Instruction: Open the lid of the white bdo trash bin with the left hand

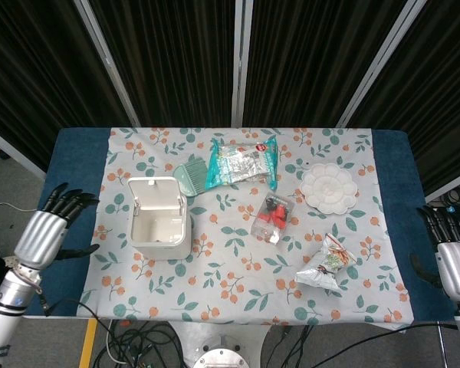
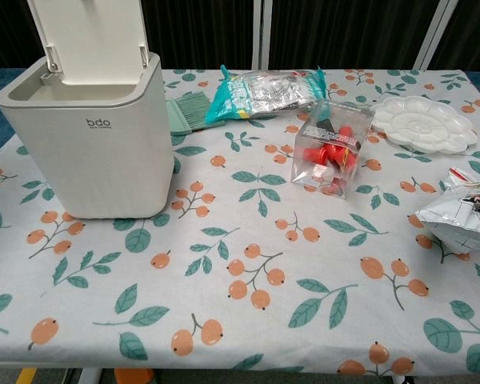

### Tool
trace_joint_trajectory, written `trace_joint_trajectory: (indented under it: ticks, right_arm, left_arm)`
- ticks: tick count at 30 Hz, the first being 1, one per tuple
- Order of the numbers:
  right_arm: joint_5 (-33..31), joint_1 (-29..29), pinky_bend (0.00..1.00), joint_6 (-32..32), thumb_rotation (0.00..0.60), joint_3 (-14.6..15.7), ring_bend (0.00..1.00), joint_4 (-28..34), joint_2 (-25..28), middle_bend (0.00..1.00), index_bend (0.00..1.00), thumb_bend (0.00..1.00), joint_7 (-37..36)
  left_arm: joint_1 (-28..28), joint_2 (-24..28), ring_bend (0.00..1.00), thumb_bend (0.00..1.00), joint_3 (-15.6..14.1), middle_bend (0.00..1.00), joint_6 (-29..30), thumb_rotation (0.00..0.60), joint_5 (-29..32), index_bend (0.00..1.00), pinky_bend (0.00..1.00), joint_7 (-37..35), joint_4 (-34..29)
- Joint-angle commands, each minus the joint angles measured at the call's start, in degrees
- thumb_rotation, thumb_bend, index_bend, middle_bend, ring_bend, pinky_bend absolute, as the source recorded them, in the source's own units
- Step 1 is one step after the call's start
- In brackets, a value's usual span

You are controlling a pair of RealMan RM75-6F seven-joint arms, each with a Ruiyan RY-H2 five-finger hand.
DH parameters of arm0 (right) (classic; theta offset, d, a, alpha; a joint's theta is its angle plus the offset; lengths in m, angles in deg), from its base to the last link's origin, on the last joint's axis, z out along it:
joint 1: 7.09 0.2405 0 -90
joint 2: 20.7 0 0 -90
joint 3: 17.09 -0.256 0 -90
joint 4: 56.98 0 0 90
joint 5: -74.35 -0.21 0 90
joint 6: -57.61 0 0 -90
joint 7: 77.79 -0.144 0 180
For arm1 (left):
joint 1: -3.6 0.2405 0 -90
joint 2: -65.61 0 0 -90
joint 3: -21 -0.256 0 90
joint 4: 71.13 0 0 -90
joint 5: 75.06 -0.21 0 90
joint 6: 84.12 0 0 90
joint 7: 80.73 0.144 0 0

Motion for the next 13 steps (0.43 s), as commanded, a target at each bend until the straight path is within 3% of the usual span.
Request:
trace_joint_trajectory:
  ticks: [1,13]
  right_arm:
    - [-0.21,-0.13,0.0,-0.34,0.6,0.22,0.0,-0.63,-0.55,0.04,0.01,0.31,-0.64]
    - [0.99,-1.52,0.0,-0.36,0.6,2.34,0.0,-6.03,-6.41,0.03,0.01,0.32,-2.38]
  left_arm:
    - [4.62,1.91,0.14,0.0,-1.06,0.18,0.32,0.542,6.41,0.22,0.0,1.97,0.68]
    - [13.28,-3.64,0.14,0.0,-4.68,0.18,4.13,0.529,9.58,0.22,0.0,5.35,3.5]
